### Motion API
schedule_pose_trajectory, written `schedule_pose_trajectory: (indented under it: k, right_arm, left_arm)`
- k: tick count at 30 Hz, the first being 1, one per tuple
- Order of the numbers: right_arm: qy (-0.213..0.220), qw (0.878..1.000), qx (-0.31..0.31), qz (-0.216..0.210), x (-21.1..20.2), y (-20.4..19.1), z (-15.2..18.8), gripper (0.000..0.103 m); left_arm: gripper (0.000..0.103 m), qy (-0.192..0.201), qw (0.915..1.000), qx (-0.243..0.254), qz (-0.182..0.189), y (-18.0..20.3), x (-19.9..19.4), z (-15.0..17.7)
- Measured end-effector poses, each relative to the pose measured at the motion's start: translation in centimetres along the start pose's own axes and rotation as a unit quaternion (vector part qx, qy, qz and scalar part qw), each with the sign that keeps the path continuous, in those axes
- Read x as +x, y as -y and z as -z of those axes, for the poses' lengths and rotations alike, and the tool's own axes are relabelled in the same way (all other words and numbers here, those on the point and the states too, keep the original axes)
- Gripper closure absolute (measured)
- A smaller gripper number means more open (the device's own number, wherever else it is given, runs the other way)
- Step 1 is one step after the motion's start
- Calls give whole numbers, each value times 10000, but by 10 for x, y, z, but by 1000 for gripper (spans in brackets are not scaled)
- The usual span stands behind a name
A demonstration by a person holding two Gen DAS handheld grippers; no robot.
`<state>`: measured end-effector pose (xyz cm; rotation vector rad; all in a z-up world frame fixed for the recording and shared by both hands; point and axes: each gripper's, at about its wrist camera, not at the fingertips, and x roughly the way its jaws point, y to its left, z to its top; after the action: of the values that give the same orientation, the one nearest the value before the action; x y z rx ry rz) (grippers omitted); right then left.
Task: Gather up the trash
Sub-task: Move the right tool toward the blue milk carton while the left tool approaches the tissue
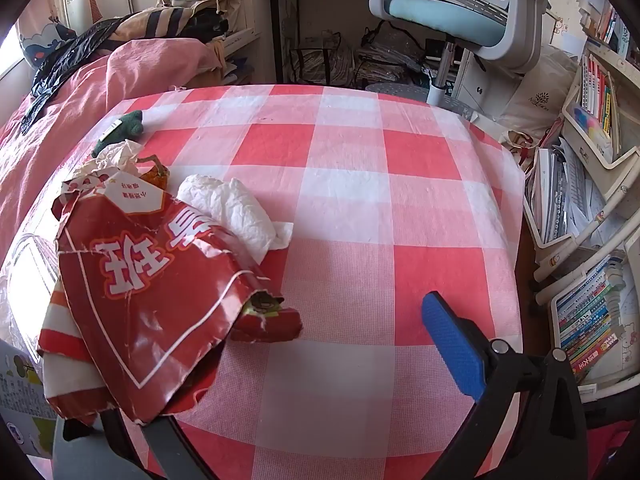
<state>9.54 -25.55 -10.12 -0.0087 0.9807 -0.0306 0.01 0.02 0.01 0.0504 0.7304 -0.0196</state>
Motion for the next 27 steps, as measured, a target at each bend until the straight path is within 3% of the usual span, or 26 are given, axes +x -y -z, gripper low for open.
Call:
schedule_pose_trajectory:
  k: [6,11,16,22,25,27]
  right_arm:
    - [0,10000,-3,2,0,0,0,6]
    - [1,10000,1,-10,0,1,-1,6]
    - [9,10000,17,8,1,0,-2,6]
    - [-151,9994,-183,-238,-15,4,7,6]
    - [187,9995,127,-222,-42,14,8,6]
    - [655,9972,277,-226,-72,19,12,6]
  left_arm:
    - [7,-29,9999,-29,-131,7,7,-2]
    - [7,178,9992,-260,233,-20,-10,-1]
    - [7,112,9997,16,201,-7,-2,-3]
    - [7,100,9988,-19,472,-7,1,0]
    - [7,119,9979,-273,581,-17,2,0]
    - [7,101,9976,-353,587,-22,2,-1]
